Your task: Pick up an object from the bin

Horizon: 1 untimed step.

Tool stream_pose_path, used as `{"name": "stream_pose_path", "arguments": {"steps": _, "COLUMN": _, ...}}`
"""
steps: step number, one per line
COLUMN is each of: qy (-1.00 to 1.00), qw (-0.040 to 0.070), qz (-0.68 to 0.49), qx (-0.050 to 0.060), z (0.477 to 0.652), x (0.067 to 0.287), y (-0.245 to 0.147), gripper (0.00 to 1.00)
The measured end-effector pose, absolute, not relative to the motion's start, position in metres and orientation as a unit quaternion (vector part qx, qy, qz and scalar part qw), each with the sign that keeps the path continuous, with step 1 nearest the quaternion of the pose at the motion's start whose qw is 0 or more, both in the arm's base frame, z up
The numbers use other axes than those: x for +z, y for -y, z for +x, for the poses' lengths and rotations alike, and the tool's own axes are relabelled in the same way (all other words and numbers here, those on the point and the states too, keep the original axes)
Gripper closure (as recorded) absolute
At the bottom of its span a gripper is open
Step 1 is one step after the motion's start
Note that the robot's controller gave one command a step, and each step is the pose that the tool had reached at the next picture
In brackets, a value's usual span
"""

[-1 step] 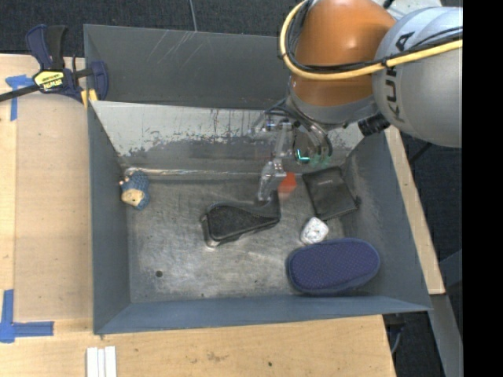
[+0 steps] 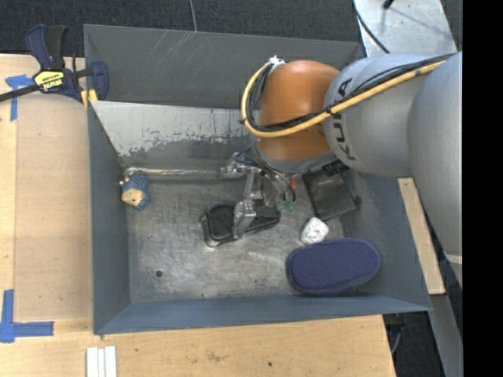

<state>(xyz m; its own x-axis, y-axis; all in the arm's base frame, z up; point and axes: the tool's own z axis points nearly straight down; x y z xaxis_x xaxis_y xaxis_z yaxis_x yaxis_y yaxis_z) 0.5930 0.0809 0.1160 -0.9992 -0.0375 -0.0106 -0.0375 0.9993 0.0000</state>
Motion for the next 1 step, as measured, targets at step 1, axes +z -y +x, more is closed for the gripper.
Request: {"name": "stream_pose_path", "arguments": {"steps": 1, "qy": -0.999, "qw": 0.006, "qz": -0.045, "qx": 0.001, "z": 0.5920, "x": 0.1126, "y": -0.0821, "gripper": 0.00}}
